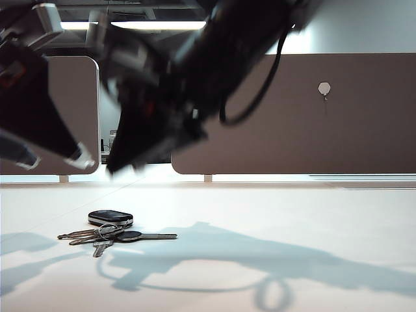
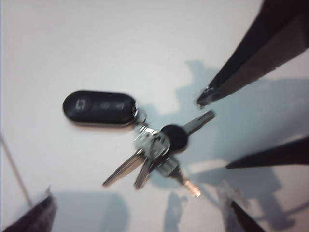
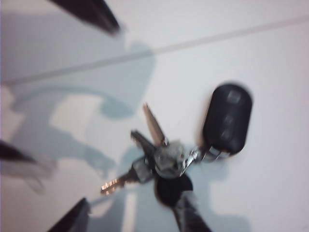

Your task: Hang the bunch of keys on the hook.

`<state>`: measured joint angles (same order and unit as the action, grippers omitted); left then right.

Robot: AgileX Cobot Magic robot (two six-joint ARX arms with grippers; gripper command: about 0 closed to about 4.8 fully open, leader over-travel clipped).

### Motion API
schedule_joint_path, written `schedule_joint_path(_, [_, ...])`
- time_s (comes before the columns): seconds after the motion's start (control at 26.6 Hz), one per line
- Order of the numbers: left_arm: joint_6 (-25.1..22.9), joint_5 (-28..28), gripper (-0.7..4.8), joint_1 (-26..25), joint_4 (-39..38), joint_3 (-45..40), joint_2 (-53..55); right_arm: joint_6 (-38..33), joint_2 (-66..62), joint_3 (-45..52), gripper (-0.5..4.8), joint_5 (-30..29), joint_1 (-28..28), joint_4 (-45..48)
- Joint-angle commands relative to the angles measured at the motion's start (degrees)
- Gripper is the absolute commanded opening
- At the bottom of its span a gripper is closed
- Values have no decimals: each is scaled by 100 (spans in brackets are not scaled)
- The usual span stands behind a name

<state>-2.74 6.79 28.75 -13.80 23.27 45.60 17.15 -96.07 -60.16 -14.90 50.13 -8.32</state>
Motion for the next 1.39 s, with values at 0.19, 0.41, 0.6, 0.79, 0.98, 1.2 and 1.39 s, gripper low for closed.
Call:
schedule_joint_path(0.19, [-601,-1086,470,2,-249,35,-9,557,-376,-17,234,127,68,566])
schedule_joint_path(0.41, [-828,-2022,467,2,-271,238,-22,586,-780,-256,234,151,195,654])
schedule_joint_path(0.6, [-1003,-2468,467,2,-291,455,-37,737,-1113,-492,234,256,262,732])
schedule_joint_path(0.79, [-1075,-2524,467,2,-306,503,-37,938,-1403,-743,234,310,308,748])
schedule_joint_path(0.98, [-1075,-2522,467,2,-501,503,-37,990,-1652,-927,228,348,304,706])
schedule_joint_path(1.2, [-1075,-2741,467,2,-713,503,-37,988,-1834,-933,89,343,297,354])
schedule_joint_path(1.39, [-1073,-2806,467,2,-717,503,-39,990,-1867,-933,6,345,299,-22])
